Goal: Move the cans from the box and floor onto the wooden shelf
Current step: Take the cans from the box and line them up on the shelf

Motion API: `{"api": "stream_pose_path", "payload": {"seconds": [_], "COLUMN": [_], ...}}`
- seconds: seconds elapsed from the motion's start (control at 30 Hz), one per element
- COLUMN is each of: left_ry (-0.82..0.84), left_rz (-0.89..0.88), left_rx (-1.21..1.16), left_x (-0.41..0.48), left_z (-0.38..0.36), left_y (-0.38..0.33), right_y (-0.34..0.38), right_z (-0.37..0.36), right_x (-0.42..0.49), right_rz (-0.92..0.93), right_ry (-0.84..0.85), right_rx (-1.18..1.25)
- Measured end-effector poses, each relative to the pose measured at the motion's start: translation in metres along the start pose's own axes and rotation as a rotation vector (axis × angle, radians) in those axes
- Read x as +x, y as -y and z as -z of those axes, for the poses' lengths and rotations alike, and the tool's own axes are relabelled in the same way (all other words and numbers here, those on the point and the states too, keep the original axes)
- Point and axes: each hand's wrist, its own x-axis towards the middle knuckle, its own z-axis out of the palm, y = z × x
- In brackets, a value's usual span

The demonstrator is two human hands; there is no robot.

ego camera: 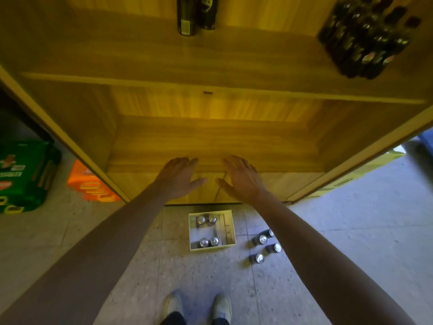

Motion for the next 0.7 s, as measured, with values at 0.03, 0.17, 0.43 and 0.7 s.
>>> {"api": "stream_pose_path", "payload": {"seconds": [0.03, 0.17, 0.43, 0.7], "left_ry": [0.017, 0.103, 0.111, 0.048], "left_rz": [0.009, 0.044, 0.061, 0.035], "left_rx": [-0.023, -0.071, -0.122, -0.141], "left_x": [0.003, 0.016, 0.070, 0.126], "left_z": [-0.027, -0.149, -0.418, -0.607], "left_y": [0.003, 0.012, 0.043, 0.083], "right_y": [-0.005, -0.030, -0.081, -0.119], "right_z": [-0.028, -0.151, -0.420, -0.610], "right_x": [-0.003, -0.018, -0.009, 0.020], "right_rz": [-0.001, 0.001, -0.059, -0.106], "right_ry": [0.020, 0.104, 0.197, 0.172], "right_rx": [0.017, 0.074, 0.043, 0.023]}}
